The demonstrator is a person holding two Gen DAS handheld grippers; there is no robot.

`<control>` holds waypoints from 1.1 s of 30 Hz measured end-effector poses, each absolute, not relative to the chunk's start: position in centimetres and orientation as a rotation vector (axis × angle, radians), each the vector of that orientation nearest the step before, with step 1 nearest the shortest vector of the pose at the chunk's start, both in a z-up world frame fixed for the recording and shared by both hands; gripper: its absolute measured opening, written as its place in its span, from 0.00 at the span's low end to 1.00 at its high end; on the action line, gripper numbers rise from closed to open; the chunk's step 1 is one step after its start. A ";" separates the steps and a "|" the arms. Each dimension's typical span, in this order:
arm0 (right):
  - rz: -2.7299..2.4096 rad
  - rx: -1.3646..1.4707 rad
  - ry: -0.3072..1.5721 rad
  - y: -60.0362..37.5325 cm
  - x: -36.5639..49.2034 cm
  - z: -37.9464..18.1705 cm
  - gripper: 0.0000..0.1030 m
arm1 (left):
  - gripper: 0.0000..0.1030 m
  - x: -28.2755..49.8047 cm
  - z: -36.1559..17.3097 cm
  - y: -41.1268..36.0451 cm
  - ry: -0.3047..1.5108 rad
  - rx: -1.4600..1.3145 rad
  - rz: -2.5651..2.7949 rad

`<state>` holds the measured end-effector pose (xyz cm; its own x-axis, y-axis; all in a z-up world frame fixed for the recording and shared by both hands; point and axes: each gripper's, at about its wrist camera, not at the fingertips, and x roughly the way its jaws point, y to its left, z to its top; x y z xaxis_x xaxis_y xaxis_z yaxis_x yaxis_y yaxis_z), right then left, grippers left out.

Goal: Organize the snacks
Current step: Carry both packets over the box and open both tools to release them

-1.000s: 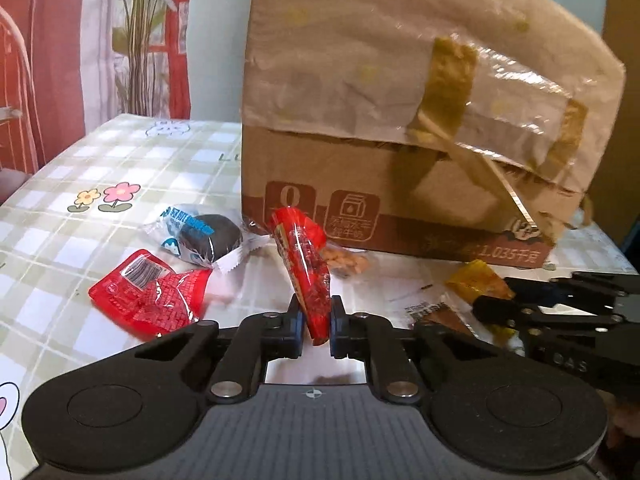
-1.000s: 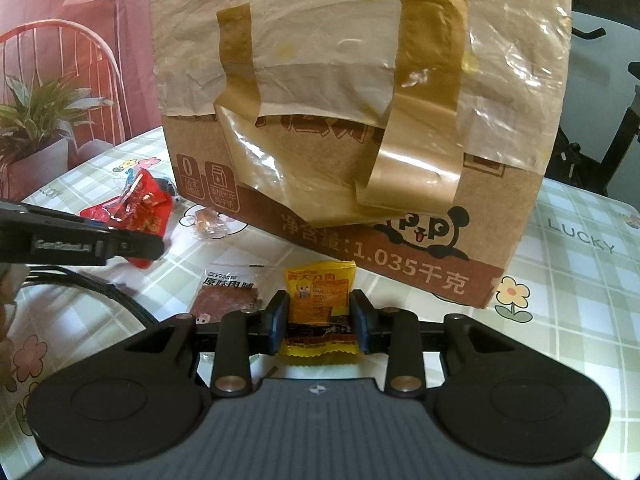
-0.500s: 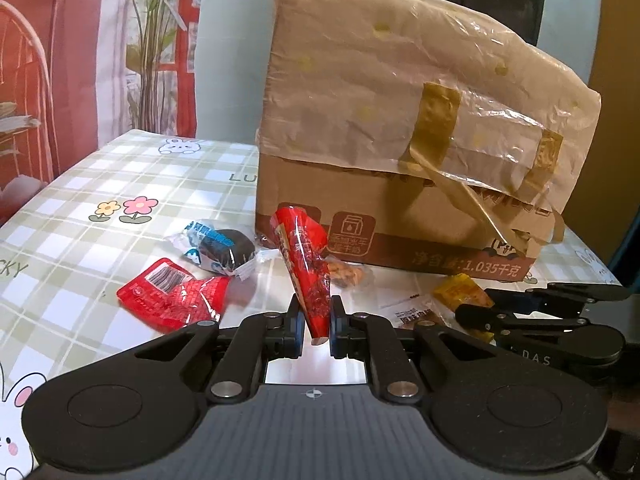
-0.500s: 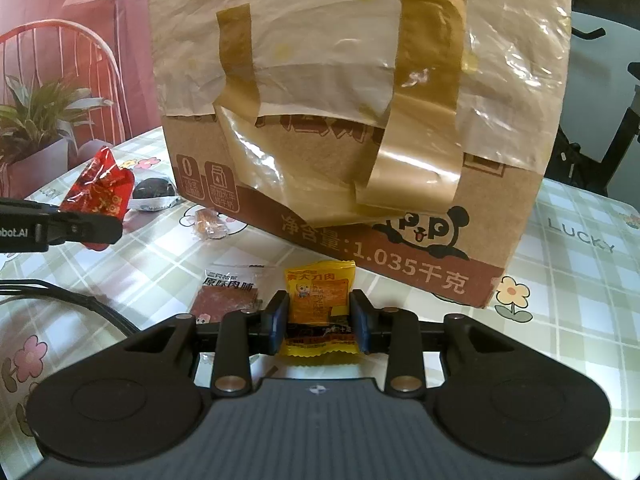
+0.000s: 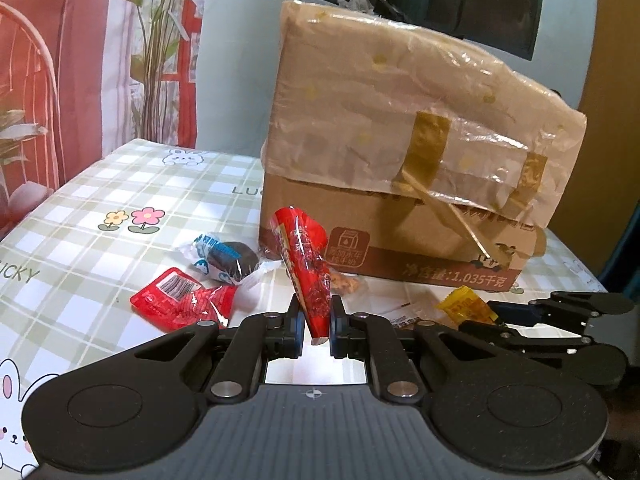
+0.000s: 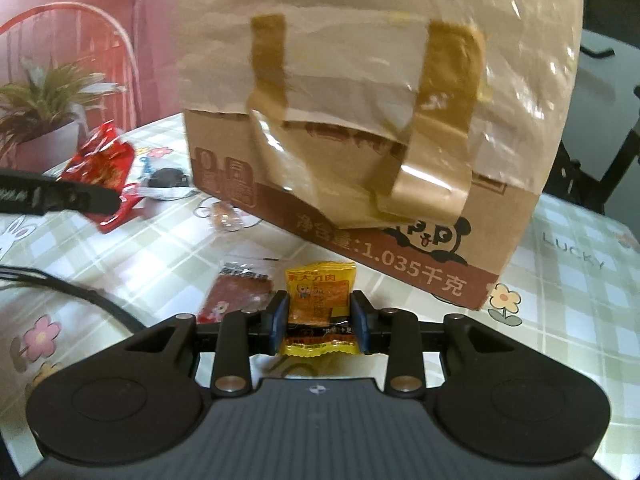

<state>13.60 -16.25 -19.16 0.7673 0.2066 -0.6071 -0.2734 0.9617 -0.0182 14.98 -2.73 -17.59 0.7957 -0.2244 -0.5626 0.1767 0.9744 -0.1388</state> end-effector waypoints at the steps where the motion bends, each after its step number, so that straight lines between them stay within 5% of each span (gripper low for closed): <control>1: 0.266 -0.117 0.634 -16.1 13.1 -18.8 0.34 | 0.12 14.9 -17.4 -2.8 0.610 -0.078 -0.219; 18: 0.259 0.019 0.545 -16.4 8.3 -15.2 0.34 | 0.12 13.0 -14.3 -3.0 0.534 -0.061 -0.228; 33: 0.309 0.030 0.273 -17.1 9.6 -5.0 0.34 | 0.12 17.3 -5.4 -4.9 0.353 -0.050 -0.320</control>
<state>9.56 -17.14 -5.01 0.9163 0.3039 -0.2609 -0.2957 0.9526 0.0711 17.29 -4.95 -5.42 0.8889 -0.3164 -0.3314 0.2992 0.9486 -0.1033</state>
